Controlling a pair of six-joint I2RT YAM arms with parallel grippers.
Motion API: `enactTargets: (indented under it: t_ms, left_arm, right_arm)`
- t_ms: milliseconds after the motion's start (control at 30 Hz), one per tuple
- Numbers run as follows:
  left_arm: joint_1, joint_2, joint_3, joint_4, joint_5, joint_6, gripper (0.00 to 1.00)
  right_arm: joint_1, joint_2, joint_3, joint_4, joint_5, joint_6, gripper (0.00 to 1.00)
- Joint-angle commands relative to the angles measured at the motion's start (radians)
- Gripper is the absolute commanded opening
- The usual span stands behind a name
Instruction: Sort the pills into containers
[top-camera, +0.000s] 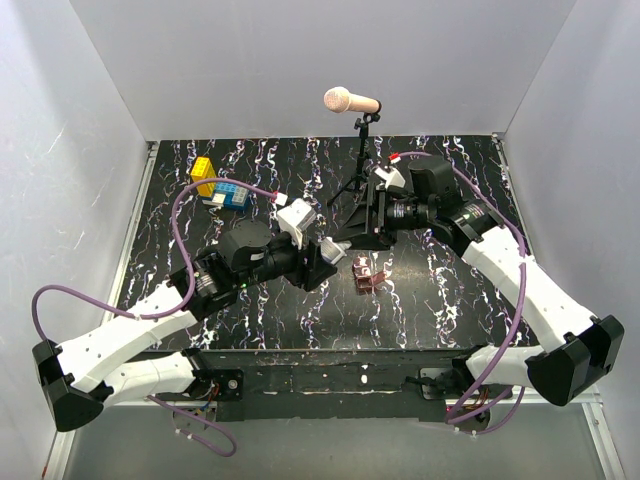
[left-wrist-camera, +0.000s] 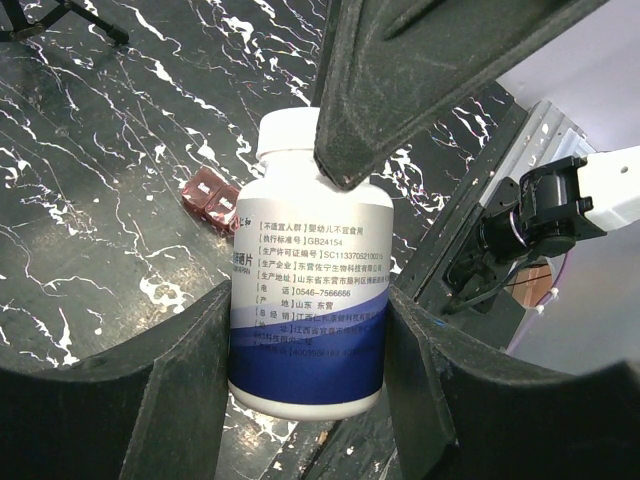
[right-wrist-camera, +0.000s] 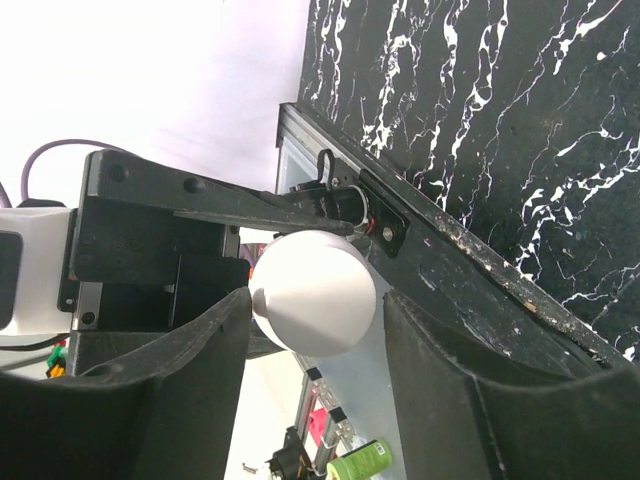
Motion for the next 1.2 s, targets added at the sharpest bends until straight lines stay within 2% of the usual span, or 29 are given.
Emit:
enactTargets:
  t_ms: [0, 233, 367, 600, 767, 1167]
  left_arm:
    - [-0.007, -0.031, 0.034, 0.022, 0.003, 0.014, 0.0]
    - [-0.014, -0.038, 0.031, 0.022, 0.013, 0.011, 0.0]
    - [-0.017, -0.037, 0.029, 0.022, 0.01, 0.008, 0.0]
    - [-0.023, -0.034, 0.028, 0.024, 0.004, 0.004, 0.0]
    - [-0.023, -0.032, 0.023, 0.036, 0.021, -0.018, 0.0]
    - [-0.023, -0.09, -0.055, 0.165, 0.197, -0.148, 0.0]
  right_arm:
    - [-0.014, -0.034, -0.007, 0.077, -0.045, 0.028, 0.61]
    - [-0.032, -0.045, -0.039, 0.135, -0.071, 0.071, 0.59]
    - [-0.032, -0.043, -0.033, 0.132, -0.085, 0.073, 0.5]
    - [-0.034, -0.052, -0.03, 0.118, -0.071, 0.051, 0.17]
    - [-0.032, -0.051, 0.005, 0.08, -0.082, -0.065, 0.02]
    - [-0.032, -0.124, 0.009, 0.167, -0.273, -0.295, 0.01]
